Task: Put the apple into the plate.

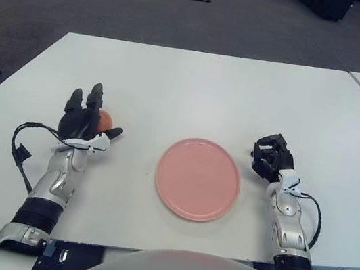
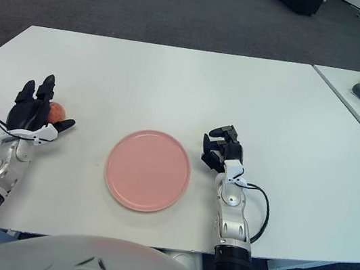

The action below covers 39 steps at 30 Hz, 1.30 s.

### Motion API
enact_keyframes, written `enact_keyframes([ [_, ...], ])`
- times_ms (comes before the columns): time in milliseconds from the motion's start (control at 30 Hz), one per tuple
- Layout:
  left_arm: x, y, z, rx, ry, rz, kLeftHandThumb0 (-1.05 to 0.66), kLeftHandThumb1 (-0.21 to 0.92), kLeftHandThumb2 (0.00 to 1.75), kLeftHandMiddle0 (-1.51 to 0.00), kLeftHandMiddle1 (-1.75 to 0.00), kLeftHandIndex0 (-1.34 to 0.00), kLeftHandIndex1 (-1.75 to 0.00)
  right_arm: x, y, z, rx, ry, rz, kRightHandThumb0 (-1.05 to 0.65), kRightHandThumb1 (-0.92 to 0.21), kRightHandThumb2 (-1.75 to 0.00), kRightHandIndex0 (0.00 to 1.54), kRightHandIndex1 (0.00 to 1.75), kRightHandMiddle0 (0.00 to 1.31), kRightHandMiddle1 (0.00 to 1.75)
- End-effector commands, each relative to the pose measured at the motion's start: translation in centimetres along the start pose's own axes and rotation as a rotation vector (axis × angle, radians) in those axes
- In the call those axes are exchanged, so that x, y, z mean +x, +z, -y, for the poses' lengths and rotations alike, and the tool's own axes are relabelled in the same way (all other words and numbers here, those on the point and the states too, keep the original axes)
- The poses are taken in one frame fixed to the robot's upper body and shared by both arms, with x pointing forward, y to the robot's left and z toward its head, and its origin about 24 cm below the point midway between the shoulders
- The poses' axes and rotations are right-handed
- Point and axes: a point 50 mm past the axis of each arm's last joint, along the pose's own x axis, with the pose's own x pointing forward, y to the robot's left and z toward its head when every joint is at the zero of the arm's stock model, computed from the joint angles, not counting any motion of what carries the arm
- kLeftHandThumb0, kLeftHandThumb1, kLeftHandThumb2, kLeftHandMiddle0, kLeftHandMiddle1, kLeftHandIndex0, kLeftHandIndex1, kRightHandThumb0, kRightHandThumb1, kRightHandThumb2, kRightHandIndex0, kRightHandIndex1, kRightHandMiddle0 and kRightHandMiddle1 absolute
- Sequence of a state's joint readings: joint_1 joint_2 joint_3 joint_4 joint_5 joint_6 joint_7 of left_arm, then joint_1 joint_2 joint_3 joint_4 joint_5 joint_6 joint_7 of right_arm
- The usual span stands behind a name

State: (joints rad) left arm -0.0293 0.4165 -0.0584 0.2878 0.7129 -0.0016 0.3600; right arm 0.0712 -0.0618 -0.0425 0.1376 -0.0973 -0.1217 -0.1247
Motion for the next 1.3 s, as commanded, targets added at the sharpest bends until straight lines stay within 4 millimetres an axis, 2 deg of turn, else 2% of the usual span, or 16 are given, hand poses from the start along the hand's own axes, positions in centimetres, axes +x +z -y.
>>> enact_keyframes([
  [0, 0.8, 0.6, -0.5, 0.023, 0.033, 0.063, -1.05, 0.69, 0.53, 0.0, 0.0, 0.0, 0.0, -0.5, -0.9, 0.2, -0.02, 0.006, -0.05, -0.38, -0.69, -0.84, 0.49, 1.39, 0.32, 1.75],
  [367, 1.6, 2.0, -0.5, 0.083, 0.036, 0.168, -1.05, 0.64, 0.6, 0.0, 0.0, 0.0, 0.0, -0.7, -1.1, 0.2, -0.02, -0.001, -0.061, -0.38, -0.68, -0.86, 0.5, 1.39, 0.33, 1.75],
  [667, 2.3, 2.9, 0.4, 0.118, 0.007, 0.233, -1.05, 0.64, 0.67, 0.0, 0.0, 0.0, 0.0, -0.7, -1.1, 0.1, -0.024, -0.004, -0.069, -0.38, -0.67, -0.88, 0.5, 1.39, 0.34, 1.75],
  [800, 2.7, 2.7, 1.1, 0.135, -0.071, 0.254, -1.05, 0.59, 0.75, 0.0, 0.0, 0.0, -0.07, -0.8, -1.1, 0.2, -0.028, -0.006, -0.074, -0.38, -0.67, -0.88, 0.49, 1.38, 0.34, 1.75],
  [1033, 3.1, 1.7, 1.9, 0.169, -0.197, 0.237, -1.03, 0.59, 0.77, 0.0, 0.0, 0.0, -0.22, -0.8, -1.1, 0.3, -0.026, -0.007, -0.074, -0.38, -0.67, -0.88, 0.49, 1.38, 0.34, 1.75],
  [1267, 3.3, 2.2, 1.9, 0.233, -0.495, 0.105, -0.99, 0.59, 0.78, 0.0, 0.0, 0.0, -0.38, -0.8, -1.1, 0.4, -0.02, -0.012, -0.075, -0.37, -0.7, -0.83, 0.47, 1.39, 0.32, 1.75],
])
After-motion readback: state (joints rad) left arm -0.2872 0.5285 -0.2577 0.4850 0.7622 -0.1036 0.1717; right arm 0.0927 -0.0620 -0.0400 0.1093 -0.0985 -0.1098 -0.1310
